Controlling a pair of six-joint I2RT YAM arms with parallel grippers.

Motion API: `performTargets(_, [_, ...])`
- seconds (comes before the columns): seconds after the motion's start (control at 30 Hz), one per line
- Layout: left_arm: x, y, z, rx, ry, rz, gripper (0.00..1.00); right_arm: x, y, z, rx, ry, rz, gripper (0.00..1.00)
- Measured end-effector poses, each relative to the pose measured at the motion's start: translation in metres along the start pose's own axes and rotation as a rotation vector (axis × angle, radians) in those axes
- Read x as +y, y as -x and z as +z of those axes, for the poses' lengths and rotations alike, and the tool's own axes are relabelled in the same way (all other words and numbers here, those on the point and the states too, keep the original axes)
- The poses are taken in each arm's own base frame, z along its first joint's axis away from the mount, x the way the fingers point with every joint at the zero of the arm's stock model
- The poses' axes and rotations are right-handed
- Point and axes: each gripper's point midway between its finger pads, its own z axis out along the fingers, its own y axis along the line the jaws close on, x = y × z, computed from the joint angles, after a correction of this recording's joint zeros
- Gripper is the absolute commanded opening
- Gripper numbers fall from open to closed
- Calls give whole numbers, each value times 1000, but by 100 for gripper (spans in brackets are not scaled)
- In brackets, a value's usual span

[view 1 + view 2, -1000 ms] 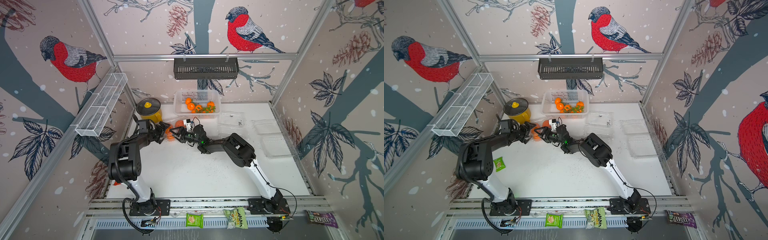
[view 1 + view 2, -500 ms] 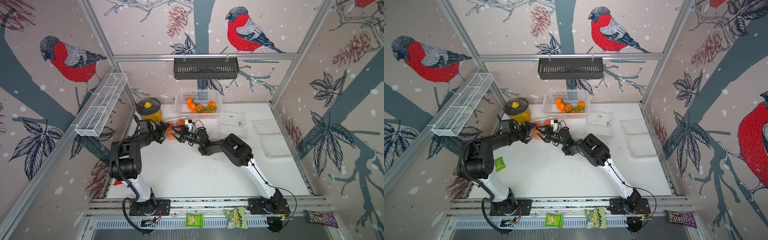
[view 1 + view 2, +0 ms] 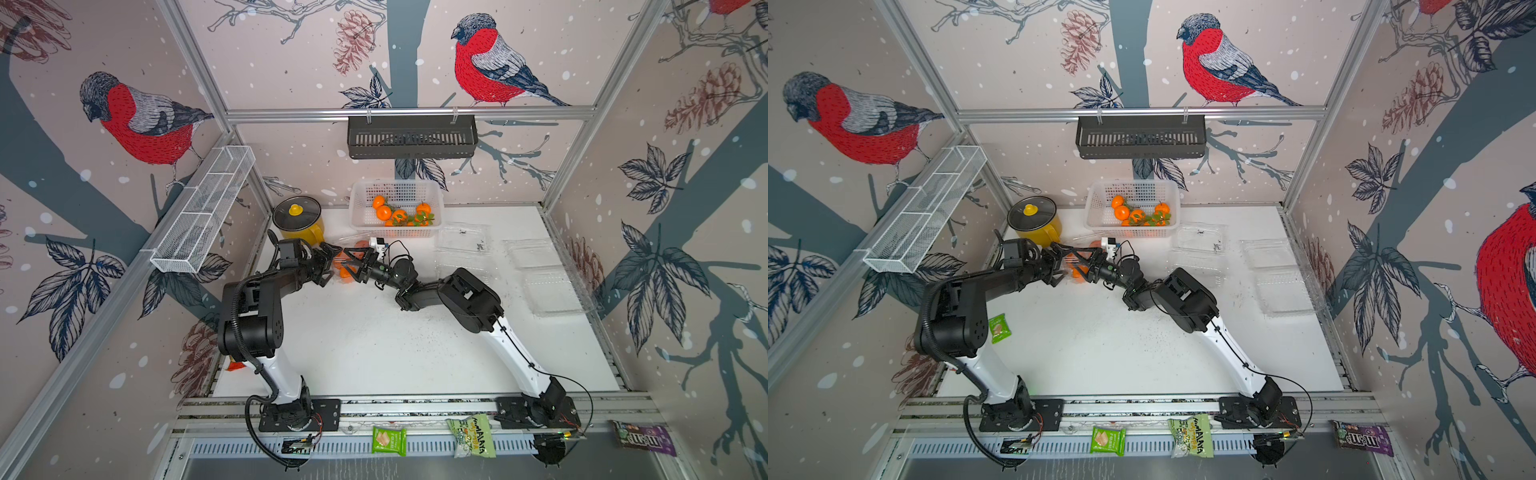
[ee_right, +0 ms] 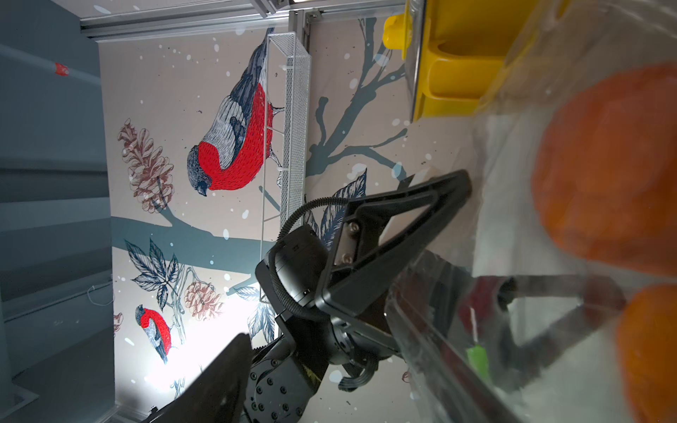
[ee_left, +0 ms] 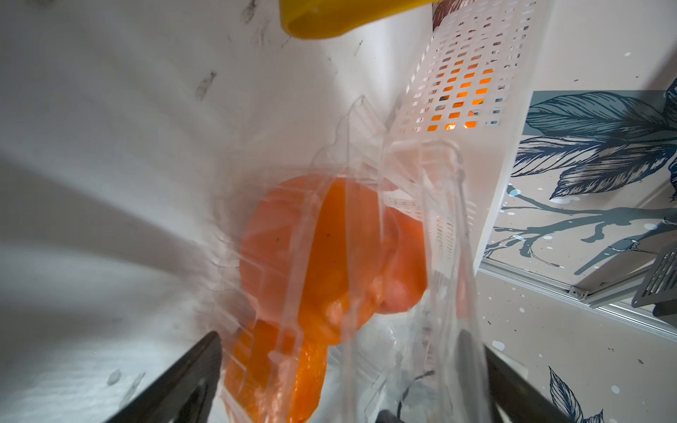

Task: Take oranges out of containers
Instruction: Open the packing box at the center of the board.

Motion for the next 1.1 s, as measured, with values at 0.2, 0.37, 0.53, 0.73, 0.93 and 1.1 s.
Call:
performTargets(0.2, [-48, 26, -26, -44, -62, 54, 97, 10, 2, -3, -8, -118, -72, 81])
performTargets(0.37, [-80, 35, -60, -96, -110, 136, 97, 36, 15, 8, -7, -205, -222, 89])
performTargets(0.53, [-73, 10, -76, -74, -104, 135, 97, 27, 40, 16, -9, -356, -345, 96])
performTargets(0.73, [-66, -20, -86, -41, -124, 124, 97, 16, 77, 32, 6, -490, -509, 100])
performTargets(0.93, [-75, -21, -94, -51, -151, 122, 97, 21, 101, 31, 17, -564, -636, 100])
performTargets(1.1, [-98, -8, -98, -77, -187, 155, 97, 0, 112, 5, 49, -680, -668, 100])
